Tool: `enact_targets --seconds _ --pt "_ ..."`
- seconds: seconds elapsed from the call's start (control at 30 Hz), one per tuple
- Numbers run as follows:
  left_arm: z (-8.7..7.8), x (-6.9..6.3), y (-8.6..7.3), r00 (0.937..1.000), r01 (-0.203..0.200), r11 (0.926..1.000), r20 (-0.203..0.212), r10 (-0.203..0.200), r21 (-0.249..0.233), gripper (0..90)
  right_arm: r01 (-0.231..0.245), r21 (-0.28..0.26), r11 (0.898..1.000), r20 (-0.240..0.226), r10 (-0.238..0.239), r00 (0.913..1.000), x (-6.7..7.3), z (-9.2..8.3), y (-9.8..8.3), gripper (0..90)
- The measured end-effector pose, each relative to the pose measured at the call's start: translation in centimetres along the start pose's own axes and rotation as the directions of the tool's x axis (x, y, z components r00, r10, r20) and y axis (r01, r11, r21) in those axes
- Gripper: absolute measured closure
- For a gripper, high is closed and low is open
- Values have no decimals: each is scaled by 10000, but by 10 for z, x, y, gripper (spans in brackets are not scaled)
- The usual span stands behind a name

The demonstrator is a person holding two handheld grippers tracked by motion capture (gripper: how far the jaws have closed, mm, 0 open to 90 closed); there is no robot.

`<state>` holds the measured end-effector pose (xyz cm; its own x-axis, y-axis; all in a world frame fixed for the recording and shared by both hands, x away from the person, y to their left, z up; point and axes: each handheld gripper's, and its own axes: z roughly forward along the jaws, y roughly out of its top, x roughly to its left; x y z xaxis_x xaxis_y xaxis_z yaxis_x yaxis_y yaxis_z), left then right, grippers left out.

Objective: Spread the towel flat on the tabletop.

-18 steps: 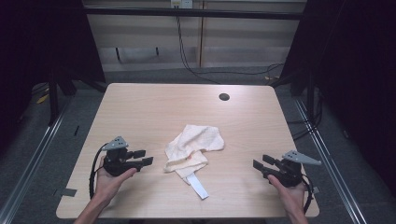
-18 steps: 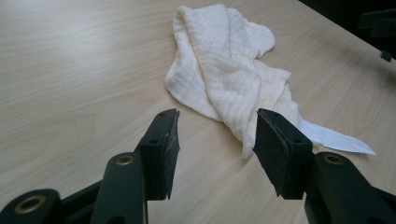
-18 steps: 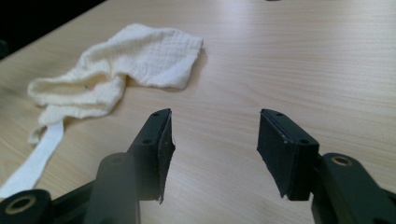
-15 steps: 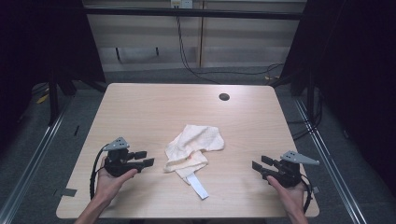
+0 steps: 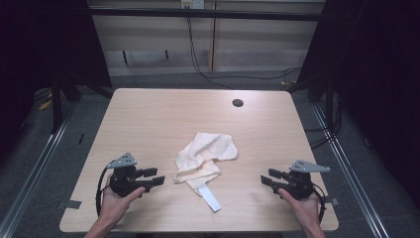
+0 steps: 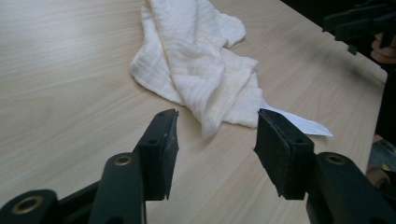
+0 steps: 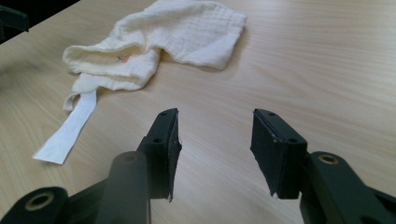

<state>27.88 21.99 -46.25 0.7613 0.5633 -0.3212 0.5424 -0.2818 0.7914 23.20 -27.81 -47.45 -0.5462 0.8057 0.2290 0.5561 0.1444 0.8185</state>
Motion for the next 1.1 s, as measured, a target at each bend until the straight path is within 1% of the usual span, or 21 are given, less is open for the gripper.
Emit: enact_targets --seconds 0.07,0.1,0.13,0.2,0.27,0.3,0.37,0.4,0.43,0.47,0.5,0.57,0.63,0.73,0.83,0.87,0.93,0.97,1.0,1.07,1.1 --pt "0 1 -1 9999 -133 9999 -39 133 10 454 183 37 9998 -94 -183 9998 1 3 7 544" --pt "0 3 -1 9997 -159 9999 -190 160 48 454 183 37 9998 -94 -183 9998 1 3 7 544" --pt "0 7 -1 9996 50 10000 -273 -48 41 442 325 80 9994 -233 -323 9992 2 7 13 544" --pt "0 10 0 9991 24 10000 -432 -22 48 447 613 346 9975 -143 -609 9980 3 6 19 550" --pt "0 11 0 9986 32 10000 -528 -30 33 454 612 348 9975 -255 -604 9979 2 5 21 559" --pt "0 13 -1 9982 103 9999 -592 -99 60 461 659 364 9972 -175 -653 9977 1 5 24 575" --pt "0 14 -1 9983 119 9999 -572 -113 89 481 679 391 9969 -250 -669 9974 0 6 25 579" --pt "-1 15 -1 9984 79 9999 -557 -73 105 508 863 618 9944 -251 -848 9961 -2 15 31 582" --pt "-1 16 -1 9991 -137 9998 -390 143 175 563 920 690 9934 -245 -905 9956 -2 17 32 580" --pt "-1 15 0 9987 -255 9995 -434 263 205 584 878 864 9924 -335 -852 9958 -2 23 36 580" --pt "-1 16 0 9989 -276 9994 -365 284 209 590 935 1023 9903 -287 -910 9954 -1 29 38 581" --pt "-1 16 0 9993 -316 9994 -181 319 159 628 1284 1308 9831 -232 -1265 9917 2 39 45 585" --pt "-1 16 0 9992 -344 9993 -190 347 166 639 1314 1322 9825 -351 -1279 9912 3 50 52 595" --pt "-1 18 0 9995 -177 9998 -242 178 30 619 1342 1288 9825 -492 -1288 9904 -1 67 61 605" --pt "-1 18 0 9991 -173 9998 -375 174 24 567 958 1208 9880 -578 -894 9943 -11 83 69 640" --pt "-2 18 -1 9989 -154 9999 -447 155 11 556 942 1220 9881 -608 -873 9943 -13 87 71 648" --pt "-2 18 -1 9983 -162 9999 -567 164 30 534 1018 1374 9853 -613 -941 9937 -16 98 74 657" --pt "-2 18 -1 9983 -162 9999 -567 164 30 526 1018 1374 9853 -613 -941 9937 -16 98 74 657" --pt "-2 19 -1 9978 -108 9999 -652 111 43 519 1101 1522 9822 -549 -1028 9932 -17 109 75 652" --pt "-3 19 -1 9973 -90 10000 -735 91 19 500 971 1660 9813 -419 -914 9949 -18 119 74 628" --pt "-3 19 -1 9970 -79 10000 -774 78 -7 488 1064 1682 9800 -299 -1029 9942 -17 124 73 616"
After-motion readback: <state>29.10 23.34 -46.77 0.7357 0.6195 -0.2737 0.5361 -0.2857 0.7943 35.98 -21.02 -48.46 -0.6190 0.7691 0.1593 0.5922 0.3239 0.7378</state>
